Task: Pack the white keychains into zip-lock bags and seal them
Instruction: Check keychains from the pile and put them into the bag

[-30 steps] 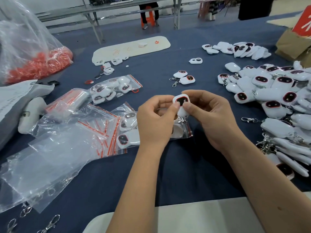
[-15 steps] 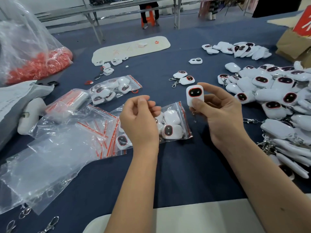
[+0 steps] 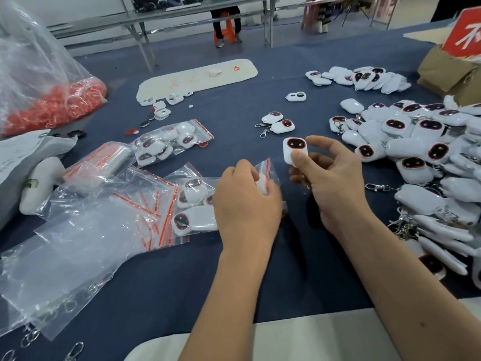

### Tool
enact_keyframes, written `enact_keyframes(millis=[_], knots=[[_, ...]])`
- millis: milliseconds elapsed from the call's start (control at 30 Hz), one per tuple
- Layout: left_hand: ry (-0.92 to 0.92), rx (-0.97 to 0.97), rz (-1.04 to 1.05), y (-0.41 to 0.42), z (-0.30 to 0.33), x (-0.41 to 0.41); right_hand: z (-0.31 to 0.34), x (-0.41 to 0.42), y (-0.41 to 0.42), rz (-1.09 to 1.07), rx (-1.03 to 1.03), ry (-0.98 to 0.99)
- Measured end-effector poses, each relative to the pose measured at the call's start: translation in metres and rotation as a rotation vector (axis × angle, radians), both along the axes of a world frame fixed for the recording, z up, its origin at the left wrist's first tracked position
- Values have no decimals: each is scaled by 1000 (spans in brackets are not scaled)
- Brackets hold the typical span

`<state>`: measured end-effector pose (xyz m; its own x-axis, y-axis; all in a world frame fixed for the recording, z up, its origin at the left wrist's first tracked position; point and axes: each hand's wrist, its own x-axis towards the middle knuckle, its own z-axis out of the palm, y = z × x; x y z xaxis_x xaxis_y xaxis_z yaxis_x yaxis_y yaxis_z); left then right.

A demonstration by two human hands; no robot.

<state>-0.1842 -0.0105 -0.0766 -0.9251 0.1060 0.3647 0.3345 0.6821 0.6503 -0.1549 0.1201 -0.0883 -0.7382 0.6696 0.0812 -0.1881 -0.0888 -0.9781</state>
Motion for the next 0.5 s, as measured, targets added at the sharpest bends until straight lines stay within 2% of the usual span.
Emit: enact_keyframes(millis=[200,367,500], knots=[[-33,276,50,-8,4,-7,-2,-1,-6,134,126,-107],[135,353,-23,-6,7,-5,2,3,-13,291,371,-105],[268,325,-59,-4,6,0,5,7,-15,420,149,10]])
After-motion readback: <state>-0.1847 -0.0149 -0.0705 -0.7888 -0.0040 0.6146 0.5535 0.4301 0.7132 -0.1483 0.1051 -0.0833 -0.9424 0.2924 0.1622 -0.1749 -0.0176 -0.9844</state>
